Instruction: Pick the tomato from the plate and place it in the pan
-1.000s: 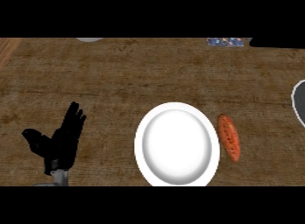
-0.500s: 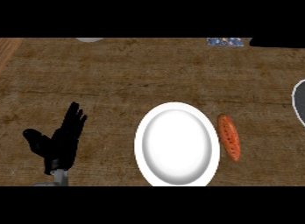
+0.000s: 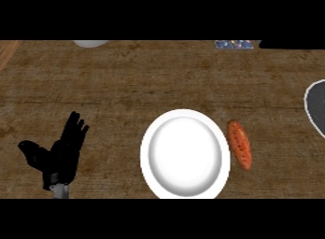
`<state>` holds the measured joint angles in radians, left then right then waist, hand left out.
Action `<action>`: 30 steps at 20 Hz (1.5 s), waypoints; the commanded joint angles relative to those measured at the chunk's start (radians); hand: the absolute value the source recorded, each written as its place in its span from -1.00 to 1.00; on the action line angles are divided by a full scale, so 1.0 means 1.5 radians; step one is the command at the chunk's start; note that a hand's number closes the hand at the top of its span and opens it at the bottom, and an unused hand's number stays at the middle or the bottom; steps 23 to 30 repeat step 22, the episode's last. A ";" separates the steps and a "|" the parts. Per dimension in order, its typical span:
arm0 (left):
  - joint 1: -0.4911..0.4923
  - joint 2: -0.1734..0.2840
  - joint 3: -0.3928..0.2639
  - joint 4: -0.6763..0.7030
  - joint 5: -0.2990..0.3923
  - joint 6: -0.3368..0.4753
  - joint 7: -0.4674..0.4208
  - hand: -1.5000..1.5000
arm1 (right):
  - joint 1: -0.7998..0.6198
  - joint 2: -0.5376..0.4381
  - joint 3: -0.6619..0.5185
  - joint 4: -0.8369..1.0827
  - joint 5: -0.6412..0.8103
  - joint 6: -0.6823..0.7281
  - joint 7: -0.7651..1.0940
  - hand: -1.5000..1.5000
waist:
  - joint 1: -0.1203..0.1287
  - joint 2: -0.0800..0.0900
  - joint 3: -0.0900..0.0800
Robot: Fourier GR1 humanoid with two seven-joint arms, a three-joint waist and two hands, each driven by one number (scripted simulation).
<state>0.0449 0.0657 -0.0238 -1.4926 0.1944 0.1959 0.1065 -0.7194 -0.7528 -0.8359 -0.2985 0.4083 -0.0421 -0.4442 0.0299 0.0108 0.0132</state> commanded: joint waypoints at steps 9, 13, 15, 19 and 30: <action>0.000 -0.003 0.009 0.037 0.003 0.004 0.023 0.00 | 0.134 -0.083 -0.053 0.044 -0.102 0.339 -0.145 -1.00 | -0.016 -0.003 -0.007; 0.039 -0.009 0.007 0.033 0.008 -0.013 -0.007 0.00 | 0.185 -0.090 -0.043 0.021 -0.121 0.368 -0.162 -1.00 | -0.018 -0.006 -0.008; 0.067 -0.011 -0.008 -0.008 -0.003 -0.005 0.009 0.00 | 0.215 -0.066 -0.042 0.020 -0.131 0.360 -0.176 -1.00 | -0.017 -0.007 -0.008; 0.047 -0.002 0.000 0.008 -0.007 -0.007 0.015 0.00 | 0.238 -0.070 -0.035 -0.038 -0.161 0.356 -0.121 -1.00 | -0.027 -0.010 -0.010; -0.009 0.005 0.032 0.045 -0.006 0.015 0.031 0.00 | 0.291 -0.045 -0.035 -0.055 -0.176 0.346 -0.155 -1.00 | -0.029 -0.009 -0.010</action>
